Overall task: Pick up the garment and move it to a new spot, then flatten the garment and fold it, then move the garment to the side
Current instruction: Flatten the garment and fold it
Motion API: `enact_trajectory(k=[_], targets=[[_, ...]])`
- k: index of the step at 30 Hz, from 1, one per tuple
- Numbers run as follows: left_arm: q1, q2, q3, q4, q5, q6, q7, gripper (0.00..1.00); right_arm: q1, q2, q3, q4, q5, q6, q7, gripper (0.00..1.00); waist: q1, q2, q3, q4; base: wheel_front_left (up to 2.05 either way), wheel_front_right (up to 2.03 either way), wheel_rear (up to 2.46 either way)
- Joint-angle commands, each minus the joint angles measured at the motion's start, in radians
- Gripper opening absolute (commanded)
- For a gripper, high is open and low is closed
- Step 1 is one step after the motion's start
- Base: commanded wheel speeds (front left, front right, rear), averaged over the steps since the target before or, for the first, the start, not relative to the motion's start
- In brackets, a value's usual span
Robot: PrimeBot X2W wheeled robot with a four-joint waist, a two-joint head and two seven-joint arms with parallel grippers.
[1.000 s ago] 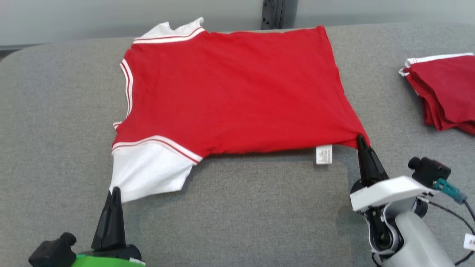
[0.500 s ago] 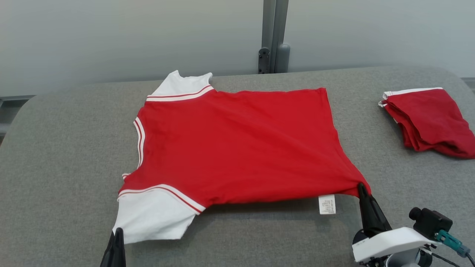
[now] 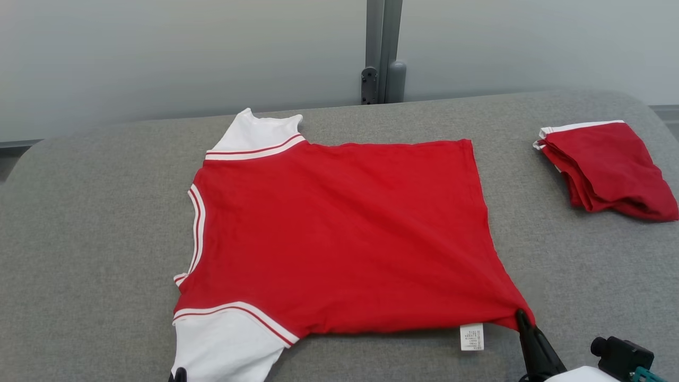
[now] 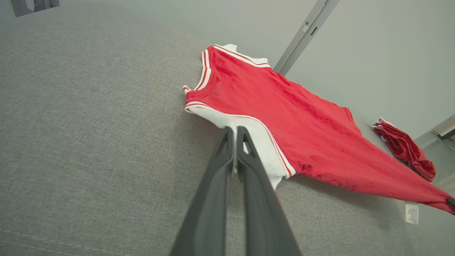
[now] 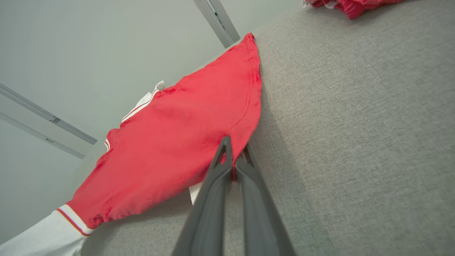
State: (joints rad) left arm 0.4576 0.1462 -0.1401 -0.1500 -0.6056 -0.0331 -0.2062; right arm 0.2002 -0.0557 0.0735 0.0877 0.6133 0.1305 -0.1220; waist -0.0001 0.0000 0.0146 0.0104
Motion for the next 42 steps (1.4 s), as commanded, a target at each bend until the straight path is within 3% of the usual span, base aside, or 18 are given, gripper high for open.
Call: enact_trajectory(k=[1,10,23,32,42], targets=[[-0.001,-0.001,0.001,0.005,-0.001,0.004,0.000,0.00,0.007,0.000,-0.002,0.016,-0.001,0.000,0.006,0.00,0.0001,0.0000,0.002,0.002,0.00,0.00,0.00],[-0.080,0.004,-0.004,0.105,-0.012,-0.013,-0.002,0.00,-0.054,0.003,0.006,0.204,0.010,0.000,-0.007,0.00,0.0001,0.0000,-0.003,0.007,0.00,0.00,0.00],[-0.232,-0.003,-0.026,0.213,-0.032,-0.057,-0.019,0.00,-0.137,0.004,0.059,0.370,0.058,0.000,-0.053,0.00,0.0001,0.0000,0.005,0.008,0.00,0.00,0.00],[-0.441,-0.018,-0.043,0.288,-0.027,-0.075,-0.034,0.00,-0.193,0.004,0.085,0.343,0.177,0.000,-0.065,0.00,0.0001,0.0000,0.034,0.004,0.00,0.00,0.00],[-0.736,-0.035,-0.010,0.490,0.028,-0.085,-0.058,0.00,-0.307,0.004,0.096,0.292,0.279,0.000,-0.064,0.00,0.0001,0.0000,0.123,-0.011,0.00,0.00,0.00]])
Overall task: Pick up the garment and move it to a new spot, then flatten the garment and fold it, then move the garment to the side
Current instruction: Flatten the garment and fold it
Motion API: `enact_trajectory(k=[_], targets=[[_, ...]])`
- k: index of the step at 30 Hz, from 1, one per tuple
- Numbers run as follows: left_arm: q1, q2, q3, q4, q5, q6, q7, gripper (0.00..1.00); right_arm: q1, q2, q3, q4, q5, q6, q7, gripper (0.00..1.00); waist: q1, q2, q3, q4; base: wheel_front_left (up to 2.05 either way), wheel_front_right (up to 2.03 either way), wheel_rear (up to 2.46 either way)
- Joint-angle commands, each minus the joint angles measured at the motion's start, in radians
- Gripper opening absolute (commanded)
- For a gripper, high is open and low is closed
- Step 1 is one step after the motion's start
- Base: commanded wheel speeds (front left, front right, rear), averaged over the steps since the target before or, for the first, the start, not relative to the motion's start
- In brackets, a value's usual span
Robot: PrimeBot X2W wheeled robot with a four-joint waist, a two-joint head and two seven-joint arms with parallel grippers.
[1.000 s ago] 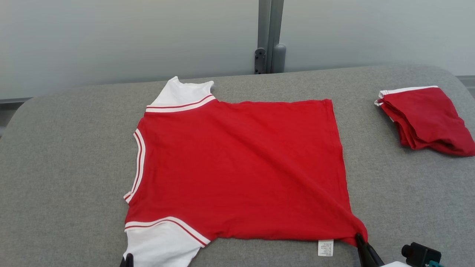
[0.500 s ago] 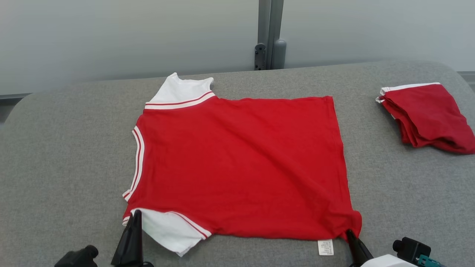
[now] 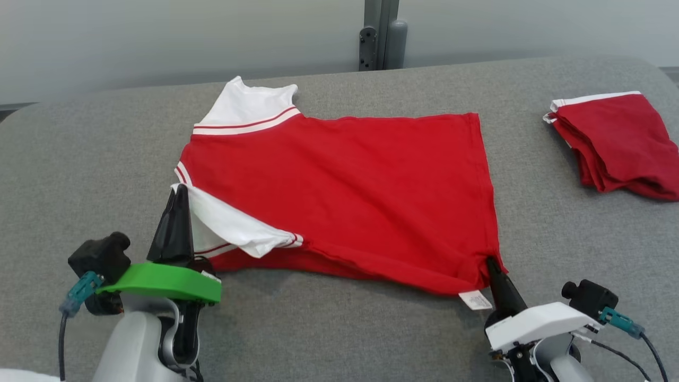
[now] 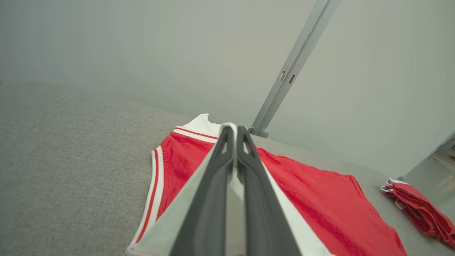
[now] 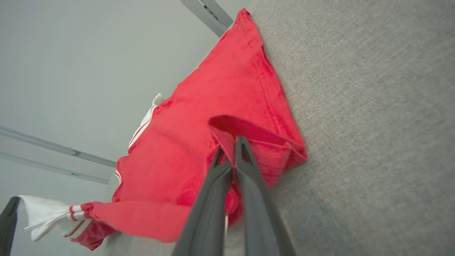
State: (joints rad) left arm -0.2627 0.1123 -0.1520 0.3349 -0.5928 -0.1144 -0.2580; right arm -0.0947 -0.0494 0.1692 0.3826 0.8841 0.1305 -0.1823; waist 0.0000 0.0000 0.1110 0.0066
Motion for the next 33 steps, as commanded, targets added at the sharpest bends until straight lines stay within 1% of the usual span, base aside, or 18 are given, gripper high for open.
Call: enact_trajectory(k=[1,5,9,15,18,24,25,26,27,28,29,30,31,32,33], targets=[[-0.037,-0.003,0.002,0.028,0.018,-0.006,-0.007,0.00,-0.025,-0.003,0.001,-0.006,0.015,0.000,-0.008,0.00,0.0000,0.0000,0.036,-0.010,0.00,0.00,0.00],[-0.102,-0.014,0.027,0.077,0.042,-0.010,-0.008,0.00,-0.078,-0.003,0.003,0.000,0.051,0.000,-0.027,0.00,0.0000,0.0000,0.070,-0.022,0.00,0.00,0.00],[-0.138,-0.026,0.074,0.099,0.076,-0.013,-0.008,0.00,-0.134,-0.003,0.007,0.031,0.073,0.000,-0.045,0.00,0.0000,0.0000,0.095,-0.031,0.00,0.00,0.00],[-0.183,-0.045,0.110,0.146,0.118,-0.016,-0.007,0.00,-0.226,-0.003,0.028,0.112,0.087,0.000,-0.063,0.00,0.0000,0.0000,0.125,-0.038,0.00,0.00,0.00],[-0.198,-0.050,0.126,0.168,0.135,-0.016,-0.007,0.00,-0.271,-0.003,0.028,0.176,0.076,0.000,-0.070,0.00,0.0000,0.0000,0.135,-0.040,0.00,0.00,0.00],[-0.219,-0.056,0.124,0.199,0.147,-0.017,-0.007,0.00,-0.359,-0.002,0.059,0.278,0.063,0.001,-0.076,0.00,0.0000,0.0000,0.148,-0.040,0.00,0.00,0.00],[-0.221,-0.057,0.122,0.202,0.145,-0.017,-0.007,0.00,-0.373,-0.002,0.062,0.293,0.064,0.001,-0.077,0.09,0.0000,0.0000,0.149,-0.040,0.00,0.00,0.00],[-0.223,-0.057,0.122,0.205,0.143,-0.017,-0.007,0.00,-0.384,-0.002,0.066,0.306,0.065,0.001,-0.078,0.31,0.0000,0.0000,0.150,-0.039,0.00,0.00,0.00],[-0.222,-0.057,0.123,0.208,0.141,-0.017,-0.007,0.00,-0.395,-0.002,0.068,0.320,0.066,0.001,-0.079,0.45,0.0000,0.0000,0.151,-0.039,0.00,0.00,0.00],[-0.222,-0.058,0.123,0.209,0.139,-0.017,-0.007,0.00,-0.406,-0.002,0.070,0.333,0.068,0.001,-0.080,0.66,0.0000,0.0000,0.151,-0.038,0.00,0.00,0.00],[-0.221,-0.059,0.123,0.209,0.135,-0.017,-0.007,0.11,-0.416,-0.002,0.068,0.350,0.069,0.001,-0.081,0.78,0.0000,0.0000,0.151,-0.037,0.00,0.00,0.00],[-0.220,-0.059,0.124,0.206,0.133,-0.017,-0.007,0.34,-0.427,-0.002,0.063,0.366,0.066,0.001,-0.082,1.00,0.0000,0.0000,0.151,-0.036,0.00,0.00,0.00],[-0.218,-0.059,0.126,0.202,0.132,-0.017,-0.007,0.58,-0.439,-0.003,0.057,0.378,0.060,0.001,-0.083,1.00,0.0000,0.0000,0.151,-0.034,0.00,0.00,0.00],[-0.215,-0.059,0.127,0.197,0.131,-0.017,-0.007,1.00,-0.448,-0.003,0.054,0.387,0.058,0.001,-0.084,1.00,0.0000,0.0000,0.150,-0.032,0.00,0.00,0.00],[-0.211,-0.060,0.128,0.193,0.127,-0.017,-0.007,1.00,-0.457,-0.003,0.046,0.396,0.059,0.001,-0.083,1.00,0.0000,0.0000,0.149,-0.030,0.00,0.00,0.00]])
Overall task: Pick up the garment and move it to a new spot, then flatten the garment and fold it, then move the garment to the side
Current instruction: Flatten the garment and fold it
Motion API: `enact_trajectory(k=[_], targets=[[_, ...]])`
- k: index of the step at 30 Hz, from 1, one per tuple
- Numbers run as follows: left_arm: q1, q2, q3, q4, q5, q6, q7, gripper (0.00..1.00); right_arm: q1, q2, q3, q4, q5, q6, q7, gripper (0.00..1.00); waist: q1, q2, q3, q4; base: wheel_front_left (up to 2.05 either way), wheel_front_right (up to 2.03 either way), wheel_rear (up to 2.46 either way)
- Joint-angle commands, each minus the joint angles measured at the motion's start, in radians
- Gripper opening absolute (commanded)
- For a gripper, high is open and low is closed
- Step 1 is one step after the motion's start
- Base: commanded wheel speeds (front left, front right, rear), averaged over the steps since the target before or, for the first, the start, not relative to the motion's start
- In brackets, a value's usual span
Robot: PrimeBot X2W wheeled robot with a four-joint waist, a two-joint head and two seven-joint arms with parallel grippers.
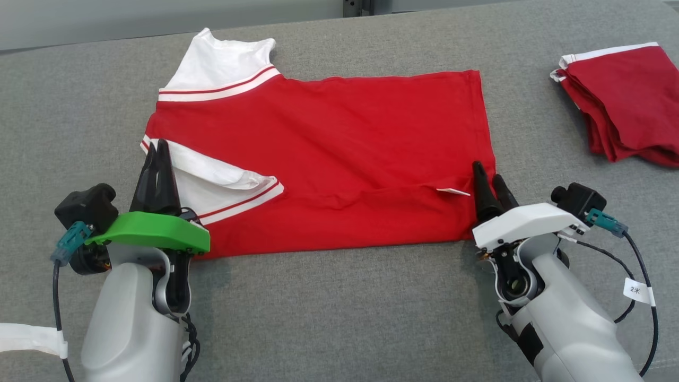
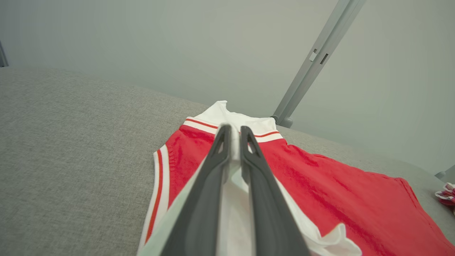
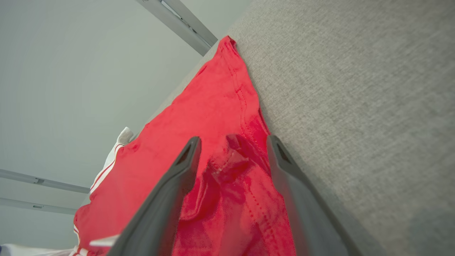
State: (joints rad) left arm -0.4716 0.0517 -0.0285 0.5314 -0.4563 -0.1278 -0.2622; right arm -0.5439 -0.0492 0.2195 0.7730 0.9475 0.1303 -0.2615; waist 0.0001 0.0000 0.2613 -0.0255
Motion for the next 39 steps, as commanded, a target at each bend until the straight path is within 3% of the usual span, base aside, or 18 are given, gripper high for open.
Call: enact_trajectory(k=[1,8,16,23,32,39], targets=[[0.002,0.001,0.005,-0.009,-0.013,-0.003,-0.003,1.00,-0.016,-0.003,-0.015,0.011,-0.009,0.001,-0.004,1.00,-0.0001,0.0000,-0.001,0.004,0.00,0.00,0.00],[0.035,0.000,0.001,-0.067,-0.029,-0.004,-0.003,1.00,0.000,-0.003,-0.088,-0.049,-0.076,0.001,-0.004,1.00,-0.0001,0.0000,-0.009,0.012,0.00,0.00,0.00],[0.099,0.002,-0.001,-0.147,-0.056,-0.004,-0.003,1.00,0.084,-0.003,-0.189,-0.237,-0.324,0.001,-0.004,1.00,-0.0001,0.0000,-0.033,0.008,0.00,0.00,0.00],[0.211,0.053,-0.014,-0.154,-0.086,-0.004,0.006,1.00,0.233,-0.003,-0.219,-0.407,-0.506,0.001,-0.004,1.00,-0.0001,0.0000,-0.070,0.011,0.00,0.00,0.00],[0.359,0.114,-0.009,-0.205,-0.117,0.034,0.166,1.00,0.395,-0.003,-0.224,-0.487,-0.533,0.001,-0.004,1.00,-0.0001,0.0000,-0.112,0.022,0.00,0.00,0.00],[0.370,0.113,-0.023,-0.174,-0.130,0.067,0.250,1.00,0.416,-0.003,-0.209,-0.489,-0.523,0.001,-0.004,1.00,-0.0001,0.0000,-0.116,0.017,0.00,0.00,0.00]])
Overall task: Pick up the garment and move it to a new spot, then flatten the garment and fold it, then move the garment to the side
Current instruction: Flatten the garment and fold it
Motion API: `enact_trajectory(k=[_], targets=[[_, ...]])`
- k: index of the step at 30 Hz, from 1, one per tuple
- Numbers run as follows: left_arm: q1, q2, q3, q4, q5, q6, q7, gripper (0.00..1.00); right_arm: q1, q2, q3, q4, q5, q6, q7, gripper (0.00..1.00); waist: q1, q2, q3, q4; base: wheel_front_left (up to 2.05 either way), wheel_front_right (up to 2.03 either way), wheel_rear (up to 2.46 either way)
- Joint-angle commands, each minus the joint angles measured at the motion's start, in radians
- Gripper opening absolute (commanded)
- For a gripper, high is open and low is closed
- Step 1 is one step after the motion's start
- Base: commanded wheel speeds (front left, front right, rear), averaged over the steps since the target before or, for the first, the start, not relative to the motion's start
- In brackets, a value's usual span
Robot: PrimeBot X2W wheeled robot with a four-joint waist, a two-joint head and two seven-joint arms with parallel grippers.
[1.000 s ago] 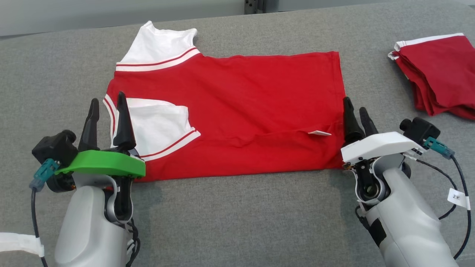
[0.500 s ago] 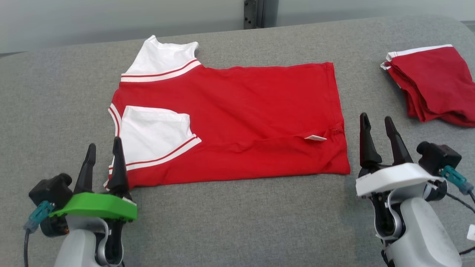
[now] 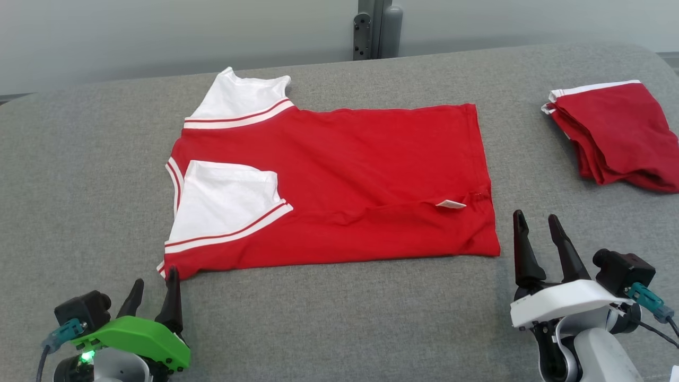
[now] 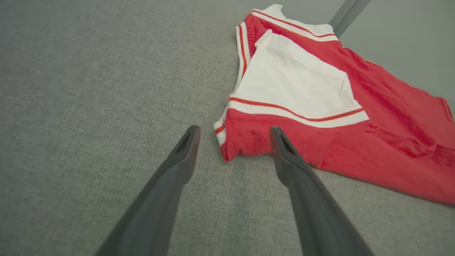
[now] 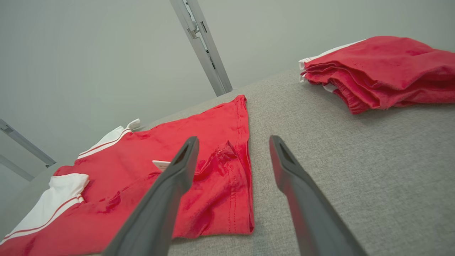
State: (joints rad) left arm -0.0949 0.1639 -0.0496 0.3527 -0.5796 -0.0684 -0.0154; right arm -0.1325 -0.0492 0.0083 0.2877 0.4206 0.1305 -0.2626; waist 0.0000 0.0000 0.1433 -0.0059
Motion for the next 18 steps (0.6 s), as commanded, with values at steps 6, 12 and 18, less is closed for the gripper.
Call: enact_trajectory(k=[6,12,18], targets=[[-0.069,-0.001,0.001,0.105,-0.006,0.029,0.006,1.00,-0.019,-0.003,0.024,0.001,0.004,0.000,-0.003,1.00,0.0000,0.0000,0.016,-0.022,0.00,0.00,0.00],[-0.120,0.004,-0.006,0.213,0.002,0.033,0.008,1.00,-0.024,-0.003,0.035,0.012,0.001,0.000,-0.003,1.00,0.0000,0.0000,0.029,-0.041,0.00,0.00,0.00],[-0.148,-0.006,-0.023,0.273,0.005,0.022,-0.007,0.00,-0.024,-0.002,0.029,0.048,-0.026,0.000,0.018,1.00,0.0000,0.0000,0.032,-0.040,0.00,0.00,0.00]])
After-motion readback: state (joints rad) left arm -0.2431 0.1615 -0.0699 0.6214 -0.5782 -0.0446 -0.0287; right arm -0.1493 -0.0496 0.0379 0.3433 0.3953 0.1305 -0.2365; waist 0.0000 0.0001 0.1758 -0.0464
